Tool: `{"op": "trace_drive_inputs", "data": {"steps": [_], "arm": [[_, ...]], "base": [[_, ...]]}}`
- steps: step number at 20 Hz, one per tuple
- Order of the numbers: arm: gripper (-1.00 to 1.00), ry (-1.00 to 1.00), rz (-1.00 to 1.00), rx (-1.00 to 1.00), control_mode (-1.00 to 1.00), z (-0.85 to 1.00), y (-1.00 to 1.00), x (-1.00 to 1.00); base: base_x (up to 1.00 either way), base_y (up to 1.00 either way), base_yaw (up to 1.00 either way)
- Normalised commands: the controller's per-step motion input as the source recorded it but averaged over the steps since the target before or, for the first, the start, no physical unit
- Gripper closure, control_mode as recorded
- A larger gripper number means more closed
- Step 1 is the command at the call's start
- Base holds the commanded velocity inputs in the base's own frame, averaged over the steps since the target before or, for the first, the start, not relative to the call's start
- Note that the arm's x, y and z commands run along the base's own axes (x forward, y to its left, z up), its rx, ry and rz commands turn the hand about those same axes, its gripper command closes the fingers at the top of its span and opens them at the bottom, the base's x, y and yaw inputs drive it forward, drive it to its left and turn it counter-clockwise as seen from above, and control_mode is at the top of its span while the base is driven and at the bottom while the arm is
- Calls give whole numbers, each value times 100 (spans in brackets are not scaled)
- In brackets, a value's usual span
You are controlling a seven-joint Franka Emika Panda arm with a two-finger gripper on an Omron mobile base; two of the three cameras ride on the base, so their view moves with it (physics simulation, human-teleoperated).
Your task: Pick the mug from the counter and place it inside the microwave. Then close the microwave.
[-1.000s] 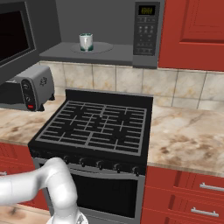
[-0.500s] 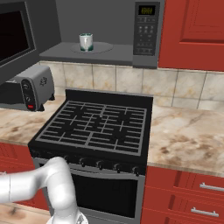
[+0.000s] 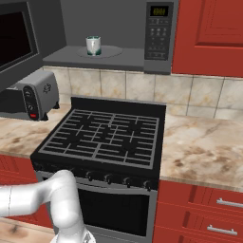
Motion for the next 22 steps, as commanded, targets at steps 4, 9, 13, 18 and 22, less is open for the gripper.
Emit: {"op": "trace_drive_inputs", "data": {"steps": [4,9,13,18,22], "arm": [[-100,0,5,0,-100,-9,1,17],[-100,0,1,0,-100,-6,-1,18],[-100,0,1,0,-100,0,-21,21],[-100,0,3,0,-100,3,-34,22],[-100,0,2,0,-100,10,-40,9]], "base": [[0,0,0],[0,0,0],[0,0,0],[0,0,0],[0,0,0]]}}
